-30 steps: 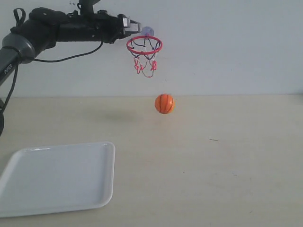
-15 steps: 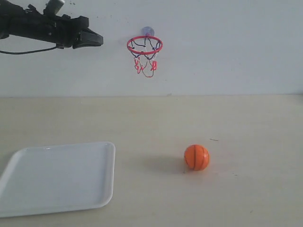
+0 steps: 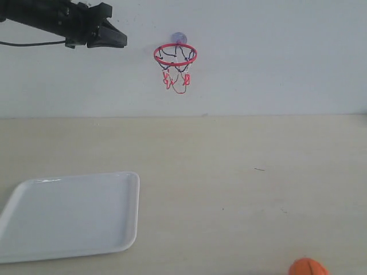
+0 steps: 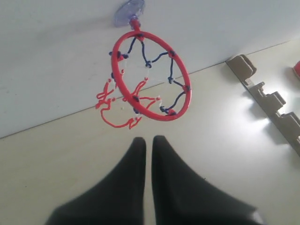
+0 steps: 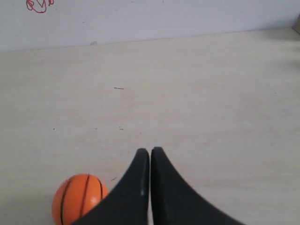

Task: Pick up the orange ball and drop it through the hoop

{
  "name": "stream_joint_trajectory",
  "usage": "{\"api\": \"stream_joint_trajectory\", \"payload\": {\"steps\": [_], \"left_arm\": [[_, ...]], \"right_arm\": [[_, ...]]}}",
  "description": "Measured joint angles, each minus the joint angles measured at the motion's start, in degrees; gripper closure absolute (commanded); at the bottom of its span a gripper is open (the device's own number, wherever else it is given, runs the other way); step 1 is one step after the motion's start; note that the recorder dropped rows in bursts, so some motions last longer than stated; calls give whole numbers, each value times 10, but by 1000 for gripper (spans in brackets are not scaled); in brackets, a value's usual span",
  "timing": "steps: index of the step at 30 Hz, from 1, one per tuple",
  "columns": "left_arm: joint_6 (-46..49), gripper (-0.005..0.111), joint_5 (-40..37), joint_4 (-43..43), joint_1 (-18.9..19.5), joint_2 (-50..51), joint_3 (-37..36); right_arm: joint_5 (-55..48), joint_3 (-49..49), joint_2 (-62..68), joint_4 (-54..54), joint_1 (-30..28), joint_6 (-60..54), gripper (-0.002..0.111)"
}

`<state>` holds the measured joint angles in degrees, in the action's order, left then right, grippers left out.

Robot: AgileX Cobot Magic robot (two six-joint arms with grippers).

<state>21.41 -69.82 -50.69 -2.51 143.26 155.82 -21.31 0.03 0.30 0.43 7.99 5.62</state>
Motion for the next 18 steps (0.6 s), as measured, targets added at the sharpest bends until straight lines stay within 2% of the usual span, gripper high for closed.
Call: {"api": "stream_joint_trajectory", "payload": {"steps": [5, 10, 14, 18], "left_arm": [[-21, 103, 0, 22, -3, -35, -6], [-18, 103, 0, 35, -3, -66, -59], [13, 103, 0, 48, -3, -106, -144], [46, 103, 1, 49, 5, -159, -265]], "right_arm": [[0, 0, 0, 0, 0, 0, 108], [0, 0, 0, 0, 0, 0, 108], [0, 0, 0, 0, 0, 0, 108], [0, 0, 0, 0, 0, 0, 108]]}}
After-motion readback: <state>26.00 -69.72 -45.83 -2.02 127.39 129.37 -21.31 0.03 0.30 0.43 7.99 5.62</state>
